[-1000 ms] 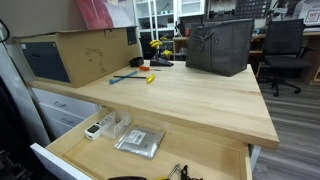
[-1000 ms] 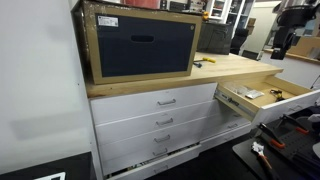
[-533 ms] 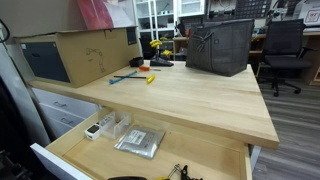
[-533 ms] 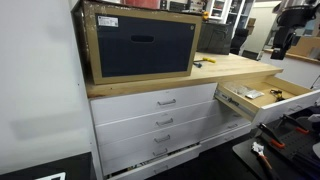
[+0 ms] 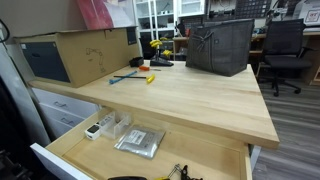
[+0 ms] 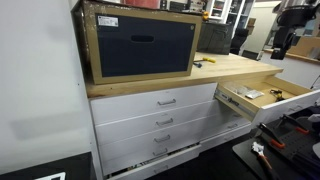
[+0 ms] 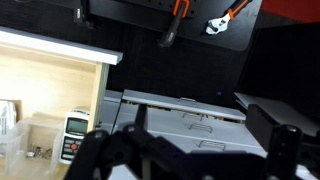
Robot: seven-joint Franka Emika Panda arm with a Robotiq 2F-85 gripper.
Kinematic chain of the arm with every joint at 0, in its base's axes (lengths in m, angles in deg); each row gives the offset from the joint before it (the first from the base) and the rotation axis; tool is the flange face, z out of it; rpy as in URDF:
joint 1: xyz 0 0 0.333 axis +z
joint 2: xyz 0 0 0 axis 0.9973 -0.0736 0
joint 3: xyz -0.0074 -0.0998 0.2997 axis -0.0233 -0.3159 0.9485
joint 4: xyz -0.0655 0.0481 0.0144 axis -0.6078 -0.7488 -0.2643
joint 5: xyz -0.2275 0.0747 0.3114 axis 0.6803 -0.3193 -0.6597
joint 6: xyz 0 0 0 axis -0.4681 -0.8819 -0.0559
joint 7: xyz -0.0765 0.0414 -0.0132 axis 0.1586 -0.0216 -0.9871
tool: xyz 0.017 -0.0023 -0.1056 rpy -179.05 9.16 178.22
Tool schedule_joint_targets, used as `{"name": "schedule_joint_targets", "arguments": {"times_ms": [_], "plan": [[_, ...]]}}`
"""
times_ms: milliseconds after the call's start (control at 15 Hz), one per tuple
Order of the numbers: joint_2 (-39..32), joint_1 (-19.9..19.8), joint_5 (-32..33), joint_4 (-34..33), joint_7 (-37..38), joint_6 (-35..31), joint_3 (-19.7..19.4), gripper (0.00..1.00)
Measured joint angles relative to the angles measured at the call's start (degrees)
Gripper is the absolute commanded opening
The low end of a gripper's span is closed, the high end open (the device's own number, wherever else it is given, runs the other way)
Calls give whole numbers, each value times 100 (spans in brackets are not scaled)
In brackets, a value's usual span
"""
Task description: Open the top left drawer
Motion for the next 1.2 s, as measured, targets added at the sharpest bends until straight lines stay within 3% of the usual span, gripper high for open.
{"name": "schedule_joint_targets", "arguments": {"times_ms": [733,1200], "plan": [[-87,-16,11,-43,0,-142,29,100],[-820,-16,11,-319,4,-645,154,100]]}}
